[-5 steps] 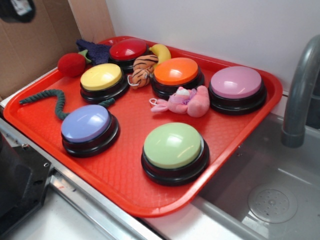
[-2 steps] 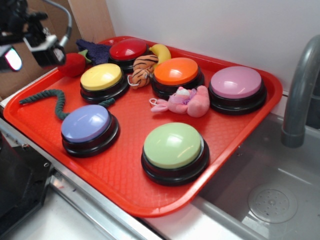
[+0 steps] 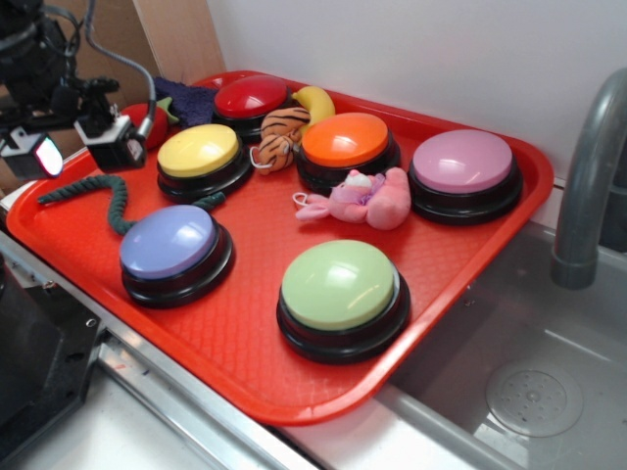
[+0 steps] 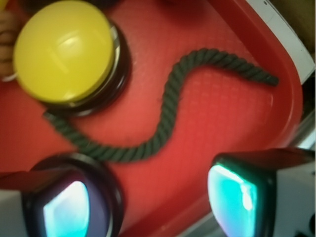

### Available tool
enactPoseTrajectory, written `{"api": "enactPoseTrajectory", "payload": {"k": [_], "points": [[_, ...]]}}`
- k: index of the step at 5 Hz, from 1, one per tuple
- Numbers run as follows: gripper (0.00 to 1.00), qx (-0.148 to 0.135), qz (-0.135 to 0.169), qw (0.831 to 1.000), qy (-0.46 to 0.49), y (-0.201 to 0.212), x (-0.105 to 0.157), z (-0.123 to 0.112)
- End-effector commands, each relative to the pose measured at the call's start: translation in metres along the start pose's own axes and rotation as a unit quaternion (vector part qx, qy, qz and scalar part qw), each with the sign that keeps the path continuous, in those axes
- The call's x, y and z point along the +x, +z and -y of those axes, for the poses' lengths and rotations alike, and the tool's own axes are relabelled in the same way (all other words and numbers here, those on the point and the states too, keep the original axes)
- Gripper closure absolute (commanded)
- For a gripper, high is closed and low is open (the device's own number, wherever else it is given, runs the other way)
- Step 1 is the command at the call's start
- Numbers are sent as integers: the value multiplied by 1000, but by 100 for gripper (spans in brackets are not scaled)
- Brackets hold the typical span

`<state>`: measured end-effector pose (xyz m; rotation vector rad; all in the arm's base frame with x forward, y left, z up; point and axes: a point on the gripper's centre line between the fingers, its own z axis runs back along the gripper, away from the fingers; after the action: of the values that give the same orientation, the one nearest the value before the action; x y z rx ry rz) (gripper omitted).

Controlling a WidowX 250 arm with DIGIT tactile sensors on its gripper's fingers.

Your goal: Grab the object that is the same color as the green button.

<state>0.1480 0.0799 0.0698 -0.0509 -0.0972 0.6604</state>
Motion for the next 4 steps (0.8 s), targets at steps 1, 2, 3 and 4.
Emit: {"api": "enactPoseTrajectory", "payload": {"k": [1,2,3,4], "points": [[0,0,8,1000,15,-29,13,-16],[0,-1,8,1000,17,-40,15,-17],[0,-5,15,1000,27,-49,17,-18],[4,-7,15,999,31,-53,17,-18]]}}
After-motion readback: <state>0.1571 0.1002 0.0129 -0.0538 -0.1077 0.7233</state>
